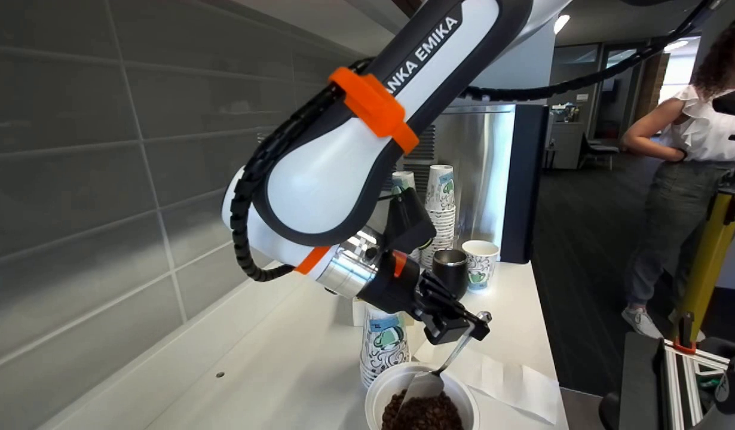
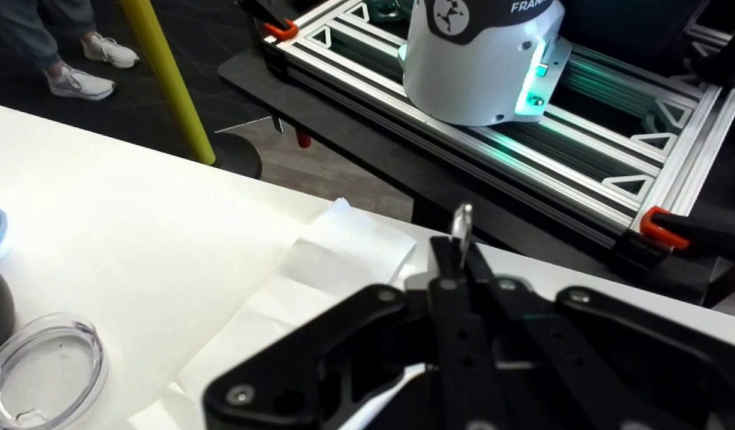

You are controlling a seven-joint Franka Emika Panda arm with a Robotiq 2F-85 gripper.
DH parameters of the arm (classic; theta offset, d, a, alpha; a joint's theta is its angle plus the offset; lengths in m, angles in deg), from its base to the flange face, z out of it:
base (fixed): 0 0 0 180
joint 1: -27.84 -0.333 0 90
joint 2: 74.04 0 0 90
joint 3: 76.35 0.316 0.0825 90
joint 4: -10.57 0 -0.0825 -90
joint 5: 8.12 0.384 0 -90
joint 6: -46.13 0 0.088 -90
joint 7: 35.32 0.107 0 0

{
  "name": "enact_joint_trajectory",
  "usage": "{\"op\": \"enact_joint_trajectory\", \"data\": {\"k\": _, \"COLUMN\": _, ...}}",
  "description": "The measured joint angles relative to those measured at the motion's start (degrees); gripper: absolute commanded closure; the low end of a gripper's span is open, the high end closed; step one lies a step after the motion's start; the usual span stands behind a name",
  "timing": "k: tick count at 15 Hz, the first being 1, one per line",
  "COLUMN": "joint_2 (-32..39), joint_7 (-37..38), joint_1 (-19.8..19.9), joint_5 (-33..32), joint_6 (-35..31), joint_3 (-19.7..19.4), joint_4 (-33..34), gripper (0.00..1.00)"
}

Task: Stir in the bowl

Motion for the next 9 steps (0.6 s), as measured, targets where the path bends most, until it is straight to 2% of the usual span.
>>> {"op": "enact_joint_trajectory", "data": {"k": 4, "joint_2": 0.00, "joint_7": 3.61, "joint_1": 0.00, "joint_5": -0.12, "joint_6": 0.64, "joint_3": -0.64, "joint_4": -0.11, "gripper": 0.99}}
{"op": "enact_joint_trajectory", "data": {"k": 9, "joint_2": 0.00, "joint_7": 6.81, "joint_1": 0.00, "joint_5": -0.15, "joint_6": 4.92, "joint_3": -1.15, "joint_4": -0.27, "gripper": 0.99}}
